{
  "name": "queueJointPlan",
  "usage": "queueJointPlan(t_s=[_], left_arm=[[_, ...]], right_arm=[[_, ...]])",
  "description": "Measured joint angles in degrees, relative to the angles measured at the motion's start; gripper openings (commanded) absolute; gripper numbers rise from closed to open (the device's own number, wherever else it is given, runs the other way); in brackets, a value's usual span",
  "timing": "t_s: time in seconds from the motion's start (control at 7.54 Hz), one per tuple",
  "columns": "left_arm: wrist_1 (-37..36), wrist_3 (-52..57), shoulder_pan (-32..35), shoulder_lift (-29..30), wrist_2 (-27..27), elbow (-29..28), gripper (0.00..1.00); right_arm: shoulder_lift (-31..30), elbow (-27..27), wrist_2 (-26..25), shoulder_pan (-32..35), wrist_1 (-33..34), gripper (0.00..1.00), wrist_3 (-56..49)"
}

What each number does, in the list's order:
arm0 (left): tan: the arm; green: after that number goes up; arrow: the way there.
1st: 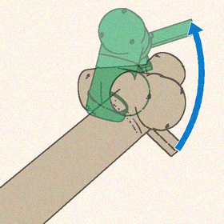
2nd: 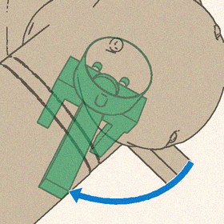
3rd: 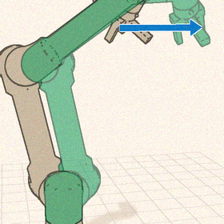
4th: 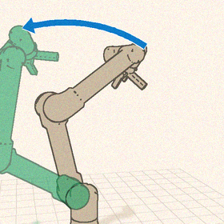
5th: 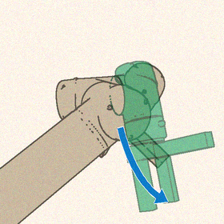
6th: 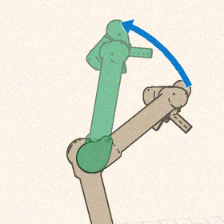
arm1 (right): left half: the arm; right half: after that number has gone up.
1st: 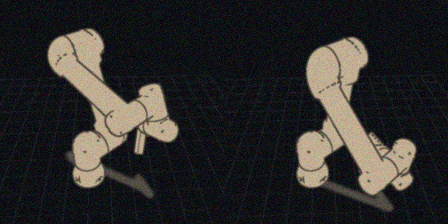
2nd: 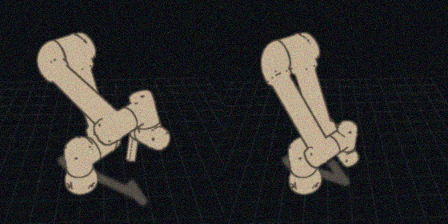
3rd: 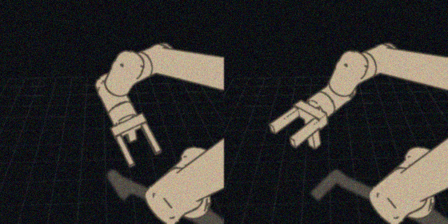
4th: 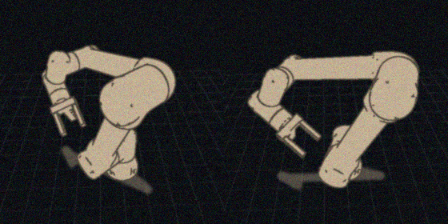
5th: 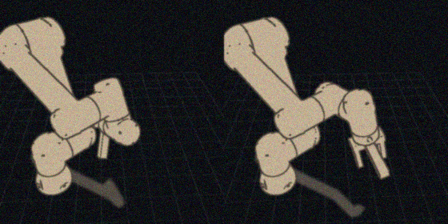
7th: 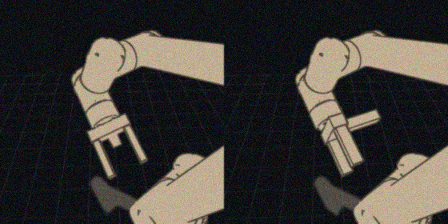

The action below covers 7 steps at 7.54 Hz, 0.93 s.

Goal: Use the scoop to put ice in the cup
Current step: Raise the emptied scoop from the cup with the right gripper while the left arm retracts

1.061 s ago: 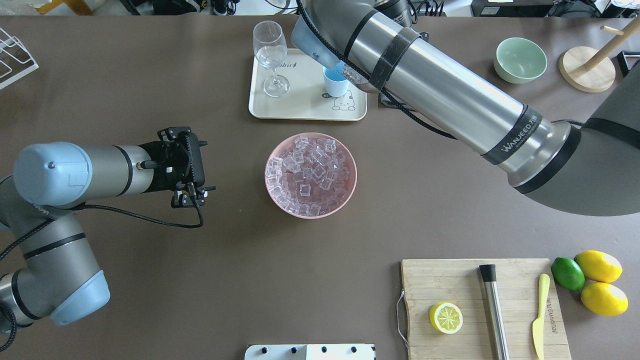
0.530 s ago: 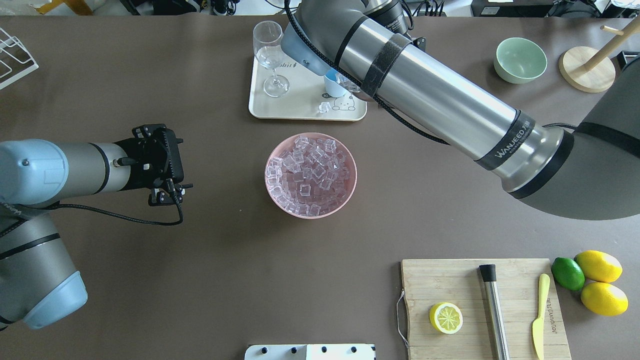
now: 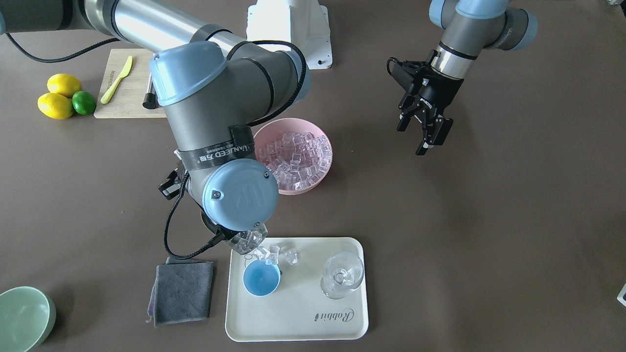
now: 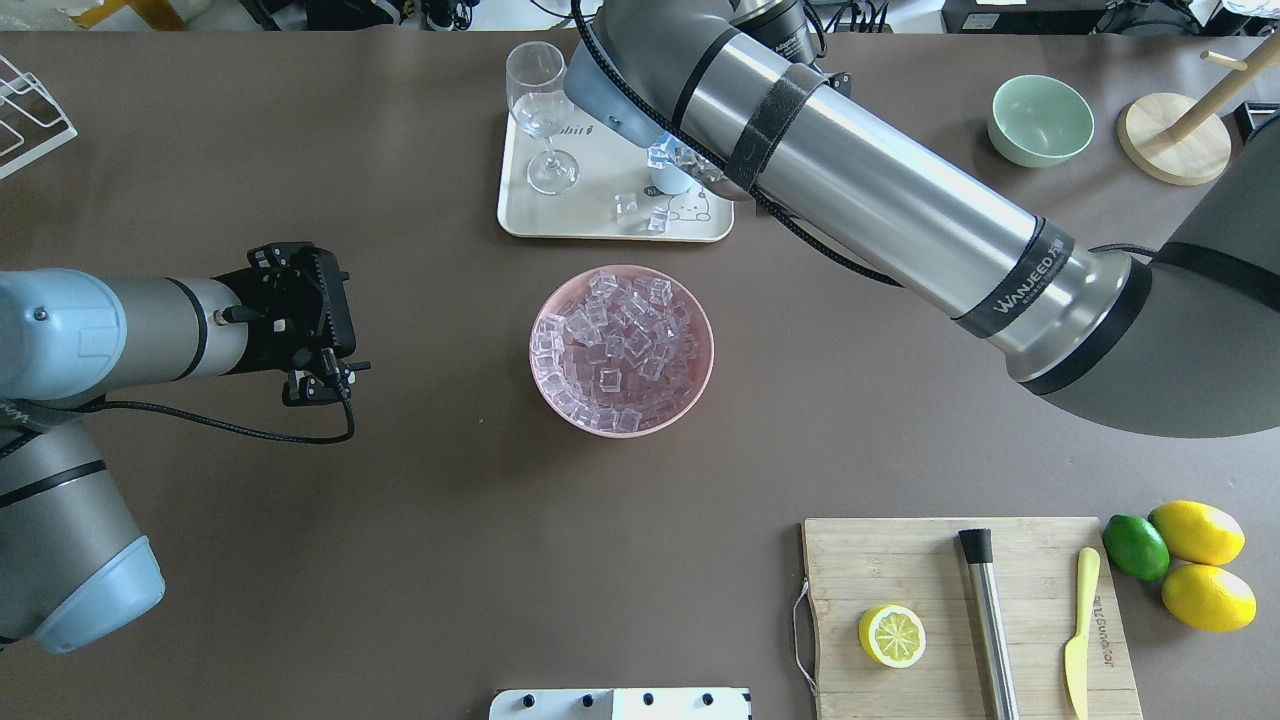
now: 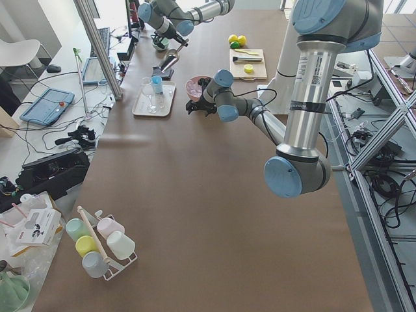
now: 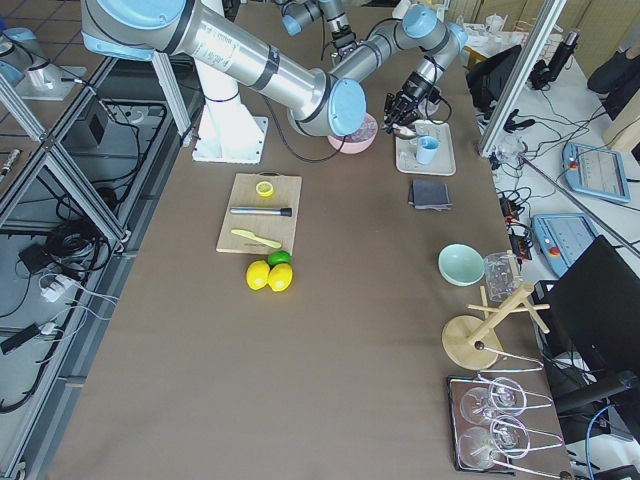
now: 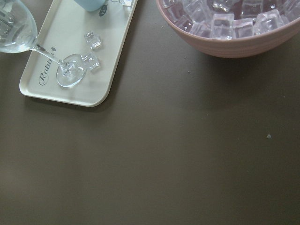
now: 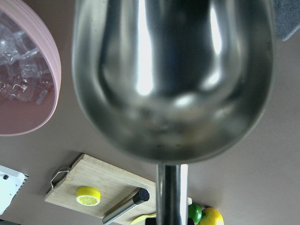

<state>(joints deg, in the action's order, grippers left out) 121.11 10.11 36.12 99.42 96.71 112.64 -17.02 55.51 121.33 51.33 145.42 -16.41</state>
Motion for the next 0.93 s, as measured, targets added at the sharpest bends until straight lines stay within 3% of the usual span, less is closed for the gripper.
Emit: queueJointPlan(t_s=[0.66, 0.93], left_arm=[[-0.13, 0.00, 0.31, -0.80, 0.06, 0.24, 0.98], [-0.51, 0.00, 0.75, -1.73, 0.07, 0.78, 0.98]], right_arm=[[-1.52, 0.39, 3.50, 2.08, -1.98, 0.00, 0.07], [-5.97, 7.03, 4.12, 2.11, -2.13, 0.00, 0.16]])
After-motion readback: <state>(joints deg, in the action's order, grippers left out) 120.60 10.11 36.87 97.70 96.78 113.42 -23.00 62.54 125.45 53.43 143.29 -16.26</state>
